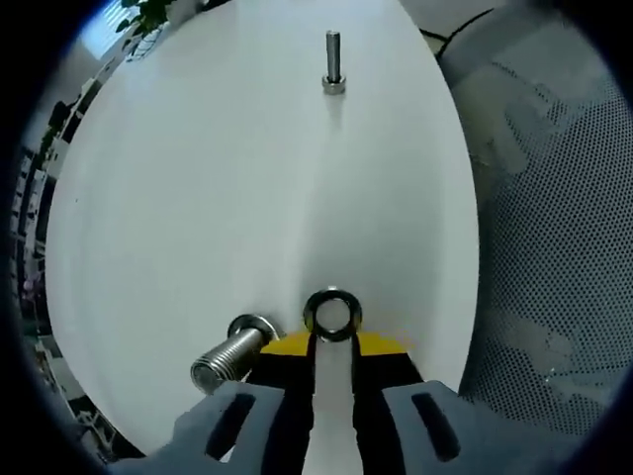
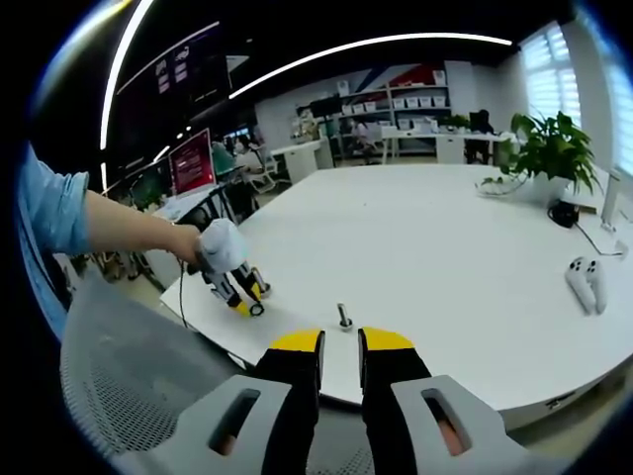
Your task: Place the washer onto the threaded stud by aligning its center hole with the stud, sliding it down to the base, and recovering from edge contact or off-axis alignment until the washer reaches the visible bottom stop.
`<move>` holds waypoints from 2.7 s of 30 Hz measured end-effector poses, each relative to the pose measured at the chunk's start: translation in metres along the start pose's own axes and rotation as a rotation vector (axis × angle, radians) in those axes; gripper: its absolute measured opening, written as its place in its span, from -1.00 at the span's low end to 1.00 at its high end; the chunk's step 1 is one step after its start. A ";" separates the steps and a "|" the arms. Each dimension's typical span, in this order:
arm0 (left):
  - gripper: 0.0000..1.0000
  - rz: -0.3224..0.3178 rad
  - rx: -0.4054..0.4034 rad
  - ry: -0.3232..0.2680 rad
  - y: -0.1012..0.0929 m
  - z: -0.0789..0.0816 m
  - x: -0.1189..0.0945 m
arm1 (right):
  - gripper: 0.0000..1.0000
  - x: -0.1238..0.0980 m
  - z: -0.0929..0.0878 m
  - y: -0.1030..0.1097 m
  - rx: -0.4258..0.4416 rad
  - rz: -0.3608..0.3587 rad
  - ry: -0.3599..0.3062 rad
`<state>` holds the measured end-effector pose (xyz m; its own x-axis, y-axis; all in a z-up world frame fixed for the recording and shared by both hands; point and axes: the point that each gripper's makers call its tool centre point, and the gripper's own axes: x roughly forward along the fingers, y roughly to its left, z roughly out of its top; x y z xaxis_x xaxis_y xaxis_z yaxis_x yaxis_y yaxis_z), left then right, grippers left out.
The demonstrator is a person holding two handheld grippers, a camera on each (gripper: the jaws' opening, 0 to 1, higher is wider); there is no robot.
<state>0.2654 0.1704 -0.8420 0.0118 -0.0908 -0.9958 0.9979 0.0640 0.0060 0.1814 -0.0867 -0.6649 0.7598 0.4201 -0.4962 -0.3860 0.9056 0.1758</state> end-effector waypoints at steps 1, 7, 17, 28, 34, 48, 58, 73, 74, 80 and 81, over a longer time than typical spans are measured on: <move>-1.00 0.029 0.005 -0.038 0.003 0.007 0.000 | -0.67 0.000 0.000 0.000 -0.001 0.000 0.001; -0.66 0.009 -0.081 -0.064 0.004 0.012 -0.002 | -0.67 0.000 0.000 0.000 0.001 -0.001 -0.002; -0.45 -0.004 -0.076 -0.139 0.002 0.048 0.003 | -0.67 0.000 0.000 -0.001 0.003 -0.002 -0.004; -0.49 0.007 -0.006 -0.116 -0.002 0.061 0.004 | -0.67 0.000 0.001 -0.001 0.004 -0.003 -0.004; -0.60 0.018 0.016 -0.088 -0.005 0.061 0.003 | -0.67 0.000 0.000 -0.001 0.004 -0.003 -0.002; -0.62 0.087 -0.065 -0.151 0.006 0.056 -0.023 | -0.68 0.000 0.000 -0.001 0.002 0.000 0.002; -0.62 0.188 -0.151 -0.194 0.036 0.025 -0.072 | -0.68 0.000 0.000 -0.001 0.003 -0.002 -0.004; -0.62 0.188 -0.190 -0.145 0.051 0.006 -0.075 | -0.68 0.000 0.001 -0.002 0.007 -0.008 -0.011; -0.62 0.186 -0.191 -0.143 0.051 0.006 -0.073 | -0.68 0.000 0.001 -0.002 0.006 -0.009 -0.010; -0.62 0.170 -0.174 -0.112 0.054 0.008 -0.059 | -0.68 -0.001 0.001 -0.003 0.011 -0.016 -0.012; -0.62 0.156 -0.180 -0.107 0.053 0.009 -0.057 | -0.68 -0.001 0.001 -0.003 0.011 -0.017 -0.012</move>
<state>0.3186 0.1702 -0.7842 0.1812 -0.1696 -0.9687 0.9564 0.2600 0.1334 0.1829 -0.0897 -0.6639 0.7723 0.4057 -0.4888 -0.3673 0.9130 0.1773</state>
